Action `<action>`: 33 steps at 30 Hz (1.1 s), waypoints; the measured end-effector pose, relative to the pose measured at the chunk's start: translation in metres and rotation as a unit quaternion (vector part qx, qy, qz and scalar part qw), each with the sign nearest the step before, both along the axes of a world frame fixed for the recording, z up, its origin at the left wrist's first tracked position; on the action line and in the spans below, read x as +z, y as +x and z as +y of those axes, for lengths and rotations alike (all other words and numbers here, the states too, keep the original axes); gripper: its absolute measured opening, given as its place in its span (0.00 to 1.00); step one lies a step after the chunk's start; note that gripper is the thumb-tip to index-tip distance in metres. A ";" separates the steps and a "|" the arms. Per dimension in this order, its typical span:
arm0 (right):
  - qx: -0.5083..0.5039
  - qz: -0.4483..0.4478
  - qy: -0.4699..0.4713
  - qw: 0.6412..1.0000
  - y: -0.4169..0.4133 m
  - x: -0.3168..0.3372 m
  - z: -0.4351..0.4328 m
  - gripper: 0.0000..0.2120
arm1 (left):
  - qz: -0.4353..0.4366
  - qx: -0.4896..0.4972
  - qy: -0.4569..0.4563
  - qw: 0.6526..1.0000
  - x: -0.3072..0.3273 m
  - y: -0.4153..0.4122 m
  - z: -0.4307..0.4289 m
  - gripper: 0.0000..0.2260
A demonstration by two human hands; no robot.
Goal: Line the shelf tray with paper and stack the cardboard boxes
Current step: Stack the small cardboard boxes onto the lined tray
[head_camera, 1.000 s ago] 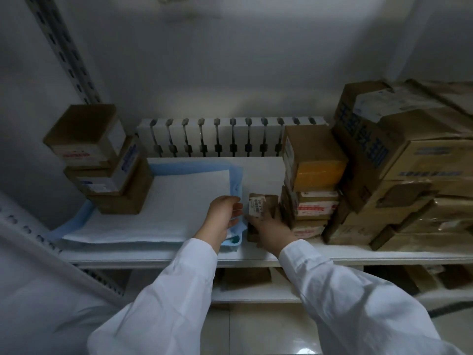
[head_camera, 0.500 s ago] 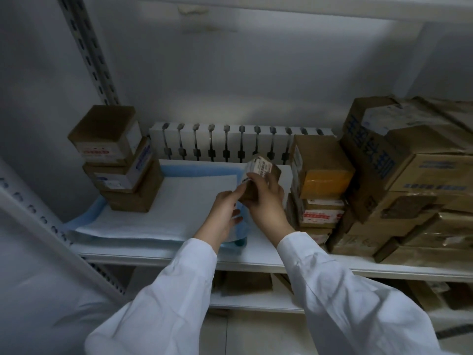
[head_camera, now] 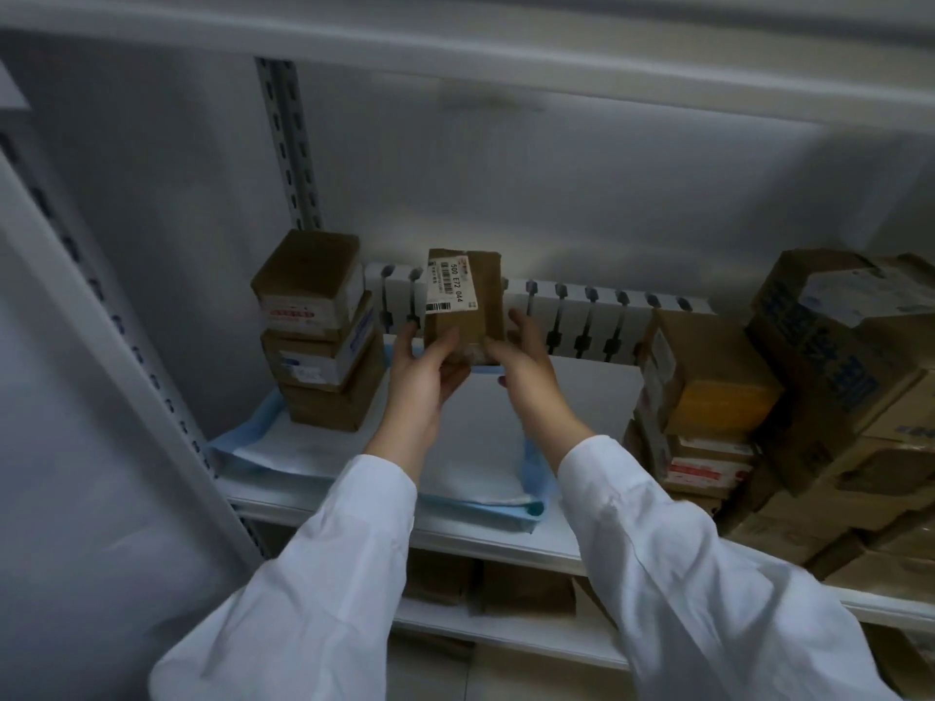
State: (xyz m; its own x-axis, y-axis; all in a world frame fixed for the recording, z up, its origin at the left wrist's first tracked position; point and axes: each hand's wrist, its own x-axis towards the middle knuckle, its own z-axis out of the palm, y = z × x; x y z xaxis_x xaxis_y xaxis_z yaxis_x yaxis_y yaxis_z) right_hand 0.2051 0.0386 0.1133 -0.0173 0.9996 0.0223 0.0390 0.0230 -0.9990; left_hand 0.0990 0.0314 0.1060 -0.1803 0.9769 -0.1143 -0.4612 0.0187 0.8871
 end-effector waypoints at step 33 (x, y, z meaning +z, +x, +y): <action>0.114 -0.166 0.060 0.978 -0.160 0.049 0.056 0.20 | 0.338 0.161 0.050 0.926 0.051 -0.169 0.062 0.18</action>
